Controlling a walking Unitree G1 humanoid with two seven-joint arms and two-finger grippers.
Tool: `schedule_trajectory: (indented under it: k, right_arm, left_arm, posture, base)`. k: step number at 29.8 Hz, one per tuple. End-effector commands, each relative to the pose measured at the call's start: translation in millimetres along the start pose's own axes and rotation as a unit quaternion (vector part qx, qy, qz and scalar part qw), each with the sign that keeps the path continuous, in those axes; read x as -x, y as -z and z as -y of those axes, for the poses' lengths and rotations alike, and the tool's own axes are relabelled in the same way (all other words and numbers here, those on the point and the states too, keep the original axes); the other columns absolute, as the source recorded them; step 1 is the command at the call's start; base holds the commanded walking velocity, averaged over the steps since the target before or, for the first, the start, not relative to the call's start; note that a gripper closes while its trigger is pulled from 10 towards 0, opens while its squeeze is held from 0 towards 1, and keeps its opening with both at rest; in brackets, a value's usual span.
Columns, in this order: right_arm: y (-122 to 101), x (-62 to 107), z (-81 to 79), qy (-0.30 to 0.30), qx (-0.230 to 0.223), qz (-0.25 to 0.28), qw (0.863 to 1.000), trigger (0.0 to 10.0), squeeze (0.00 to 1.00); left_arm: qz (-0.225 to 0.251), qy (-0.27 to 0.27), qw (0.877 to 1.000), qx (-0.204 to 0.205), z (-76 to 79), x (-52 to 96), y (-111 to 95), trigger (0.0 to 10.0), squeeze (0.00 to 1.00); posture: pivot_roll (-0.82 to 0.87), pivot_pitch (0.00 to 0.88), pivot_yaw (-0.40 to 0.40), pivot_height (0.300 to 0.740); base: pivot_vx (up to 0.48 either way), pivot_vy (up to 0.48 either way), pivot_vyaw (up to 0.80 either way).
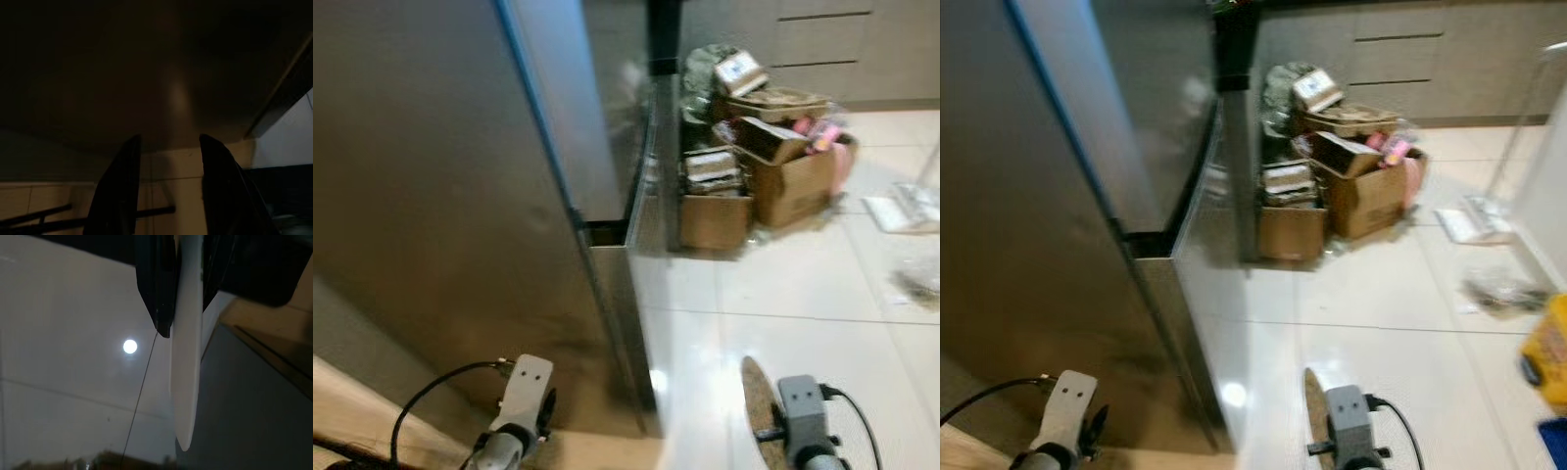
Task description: Restocking fridge
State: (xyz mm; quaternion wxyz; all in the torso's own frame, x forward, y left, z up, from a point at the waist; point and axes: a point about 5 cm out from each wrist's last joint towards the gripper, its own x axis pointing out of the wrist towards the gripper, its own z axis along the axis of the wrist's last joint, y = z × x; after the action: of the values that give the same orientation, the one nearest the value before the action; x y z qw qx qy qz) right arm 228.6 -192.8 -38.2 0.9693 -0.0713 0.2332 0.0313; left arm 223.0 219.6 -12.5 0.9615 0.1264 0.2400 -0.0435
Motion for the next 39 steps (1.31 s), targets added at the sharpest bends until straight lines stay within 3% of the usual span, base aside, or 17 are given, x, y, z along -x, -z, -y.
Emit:
schedule_trajectory:
  k: [1, 17, 28, 39]
  right_arm:
    - [6, 3.0, -4.8, -0.004, -0.005, -0.010, 1.000, 10.0, 0.00]
    - [9, 4.3, -4.2, -0.003, -0.003, -0.014, 1.000, 10.0, 0.00]
    - [8, 3.6, -5.1, -0.004, -0.002, -0.014, 1.000, 10.0, 0.00]
    - [10, 4.9, -3.5, -0.002, -0.001, -0.016, 1.000, 10.0, 0.00]
  left_arm:
    - [-0.007, 0.002, 1.000, -0.004, -0.9, 2.2, 4, 10.0, 0.00]
    - [-0.004, 0.012, 1.000, -0.004, 4.5, 1.1, 2, 10.0, 0.00]
    - [0.039, 0.044, 0.998, 0.001, 13.3, 0.2, -20, 10.0, 0.00]
    - [0.026, 0.046, 0.999, -0.004, 14.2, 2.5, -14, 10.0, 0.00]
  posture:
    - [-0.07, 0.101, 0.060, 0.737]
    - [-0.07, 0.100, 0.064, 0.737]
    - [-0.07, 0.096, 0.069, 0.737]
    - [-0.07, 0.098, 0.066, 0.737]
  base:
    - [0.000, 0.000, 0.00]
    - [0.000, 0.000, 0.00]
    - [0.000, 0.000, 0.00]
    - [0.000, 0.000, 0.00]
